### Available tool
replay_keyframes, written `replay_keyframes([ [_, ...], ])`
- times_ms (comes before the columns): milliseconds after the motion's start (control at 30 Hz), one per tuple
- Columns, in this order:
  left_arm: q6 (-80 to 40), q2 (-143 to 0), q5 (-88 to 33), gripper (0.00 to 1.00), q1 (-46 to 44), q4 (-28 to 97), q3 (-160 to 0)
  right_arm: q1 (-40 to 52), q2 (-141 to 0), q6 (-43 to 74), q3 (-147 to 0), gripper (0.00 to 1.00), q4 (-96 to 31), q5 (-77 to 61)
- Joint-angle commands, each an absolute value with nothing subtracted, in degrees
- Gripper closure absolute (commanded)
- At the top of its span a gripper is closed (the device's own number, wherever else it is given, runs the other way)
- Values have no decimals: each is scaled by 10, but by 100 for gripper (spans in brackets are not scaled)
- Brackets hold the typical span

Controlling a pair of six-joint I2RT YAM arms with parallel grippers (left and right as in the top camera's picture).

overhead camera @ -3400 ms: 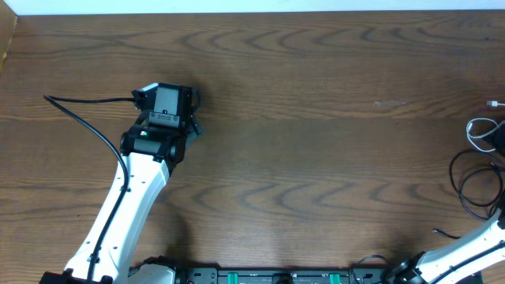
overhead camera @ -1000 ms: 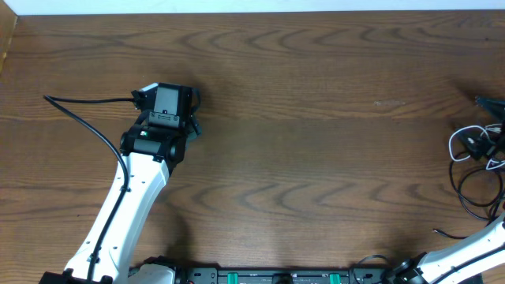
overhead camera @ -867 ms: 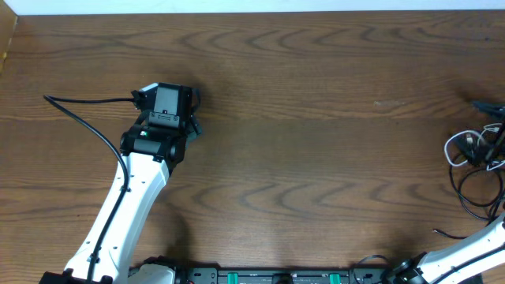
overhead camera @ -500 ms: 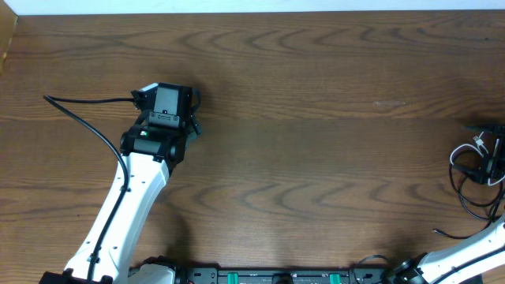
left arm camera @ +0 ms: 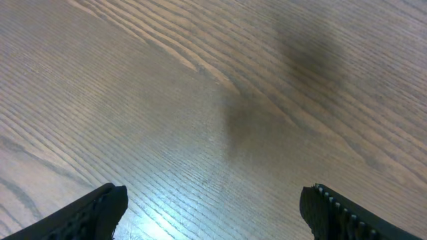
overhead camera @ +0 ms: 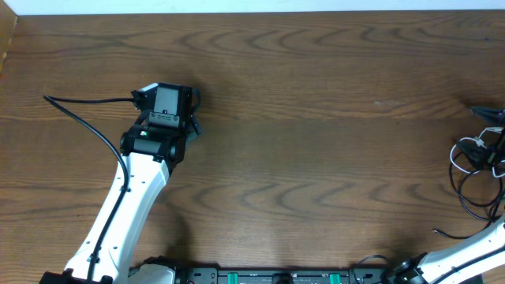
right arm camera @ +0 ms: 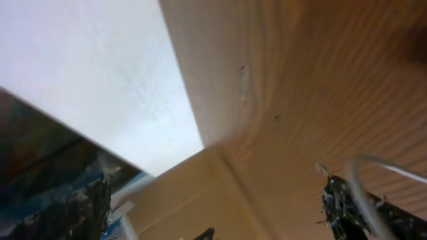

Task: Untangle cables

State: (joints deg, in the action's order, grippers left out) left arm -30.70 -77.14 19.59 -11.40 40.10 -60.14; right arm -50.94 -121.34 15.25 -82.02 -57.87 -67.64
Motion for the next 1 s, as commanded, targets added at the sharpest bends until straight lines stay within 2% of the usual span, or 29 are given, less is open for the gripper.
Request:
replay_keyframes([
  [0, -314, -771, 198, 13, -112, 403, -595, -504, -1201, 130, -825, 1, -598, -733],
  [267, -314, -771, 198, 13, -112, 403, -595, -485, -1177, 128, -825, 1, -619, -737],
  [867, -314, -771, 198, 13, -112, 403, -596, -449, -1141, 272, -825, 1, -627, -738],
  [967, -314, -771, 198, 13, -112, 403, -595, -443, -1141, 250, -825, 1, -623, -764],
])
